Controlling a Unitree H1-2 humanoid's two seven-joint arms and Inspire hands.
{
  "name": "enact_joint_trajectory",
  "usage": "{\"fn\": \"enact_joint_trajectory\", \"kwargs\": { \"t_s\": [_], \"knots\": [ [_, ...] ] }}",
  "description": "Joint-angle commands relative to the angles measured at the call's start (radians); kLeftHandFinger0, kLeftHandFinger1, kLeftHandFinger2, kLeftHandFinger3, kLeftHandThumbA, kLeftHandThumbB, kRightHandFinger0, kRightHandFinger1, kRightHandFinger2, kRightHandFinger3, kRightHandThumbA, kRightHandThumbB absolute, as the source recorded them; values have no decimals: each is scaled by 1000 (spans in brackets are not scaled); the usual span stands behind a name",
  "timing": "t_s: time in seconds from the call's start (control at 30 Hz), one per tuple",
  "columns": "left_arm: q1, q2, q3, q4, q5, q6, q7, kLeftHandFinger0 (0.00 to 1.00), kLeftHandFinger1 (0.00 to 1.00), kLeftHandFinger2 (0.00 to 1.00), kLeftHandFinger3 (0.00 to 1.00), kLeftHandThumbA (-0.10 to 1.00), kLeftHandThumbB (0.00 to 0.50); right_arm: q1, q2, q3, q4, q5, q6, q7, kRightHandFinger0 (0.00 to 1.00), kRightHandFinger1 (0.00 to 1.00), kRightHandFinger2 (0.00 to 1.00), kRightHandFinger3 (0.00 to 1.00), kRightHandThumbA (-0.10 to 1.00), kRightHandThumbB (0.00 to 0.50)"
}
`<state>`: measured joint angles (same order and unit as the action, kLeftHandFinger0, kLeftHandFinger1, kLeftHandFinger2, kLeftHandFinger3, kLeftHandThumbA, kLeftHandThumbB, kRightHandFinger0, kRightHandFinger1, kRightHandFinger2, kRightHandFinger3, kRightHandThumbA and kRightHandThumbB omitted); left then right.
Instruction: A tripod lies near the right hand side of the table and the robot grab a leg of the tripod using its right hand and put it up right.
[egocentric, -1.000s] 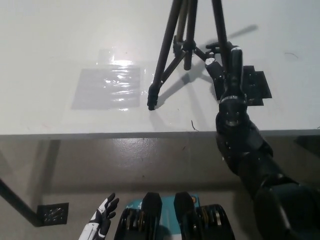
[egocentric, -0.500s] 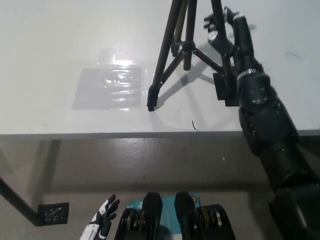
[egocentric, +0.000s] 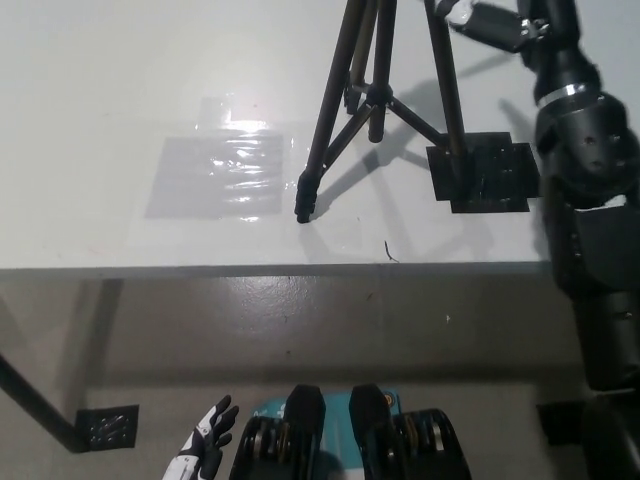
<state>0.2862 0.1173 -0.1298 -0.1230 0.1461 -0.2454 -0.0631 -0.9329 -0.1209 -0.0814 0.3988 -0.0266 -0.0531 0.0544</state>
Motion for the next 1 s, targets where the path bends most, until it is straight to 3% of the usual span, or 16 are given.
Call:
{"fn": "enact_joint_trajectory", "kwargs": {
  "t_s": [0.0, 0.17, 0.3, 0.4, 0.47, 0.53, 0.73, 0.8, 0.97],
  "knots": [
    [11, 8, -11, -8, 6, -56, -8, 1000, 1000, 1000, 1000, 1000, 500, -20, -32, 7, -58, 77, 104, 87, 1000, 1000, 1000, 1000, 769, 500],
    [22, 9, -11, -24, 14, -52, -5, 1000, 1000, 1000, 1000, 1000, 500, 72, -24, -13, -165, 113, 96, 82, 1000, 1000, 1000, 1000, 833, 500],
    [-3, 12, -1, -27, 23, -55, 3, 1000, 1000, 1000, 1000, 1000, 500, 338, -9, -20, -559, 194, 37, 98, 1000, 1000, 1000, 1000, 832, 500],
    [-19, 15, 5, -26, 6, -46, -4, 1000, 1000, 1000, 1000, 1000, 500, 508, -13, -9, -764, 158, 27, 81, 1000, 1000, 1000, 1000, 886, 500],
    [-28, 18, 8, -19, -1, -49, -6, 1000, 1000, 1000, 1000, 1000, 500, 681, 4, 7, -900, 124, -110, 74, 1000, 1000, 1000, 1000, 981, 500],
    [-40, 17, 9, -11, -3, -52, -5, 1000, 1000, 1000, 1000, 1000, 500, 822, 52, 39, -987, 122, -184, 58, 1000, 1000, 1000, 1000, 972, 500],
    [-62, 16, 8, 10, -40, -77, -17, 1000, 1000, 1000, 1000, 1000, 500, 1120, 37, 146, -1007, 132, -395, 123, 1000, 1000, 1000, 1000, 875, 500],
    [-65, 15, 6, 11, -56, -84, -23, 1000, 1000, 1000, 1000, 1000, 500, 1173, 31, 170, -980, 157, -417, 146, 1000, 1000, 1000, 1000, 844, 493],
    [-70, 16, 2, 22, -80, -102, -33, 1000, 1000, 1000, 1000, 1000, 500, 1265, 23, 187, -891, 110, -404, 129, 1000, 1000, 1000, 1000, 986, 500]
  ]
}}
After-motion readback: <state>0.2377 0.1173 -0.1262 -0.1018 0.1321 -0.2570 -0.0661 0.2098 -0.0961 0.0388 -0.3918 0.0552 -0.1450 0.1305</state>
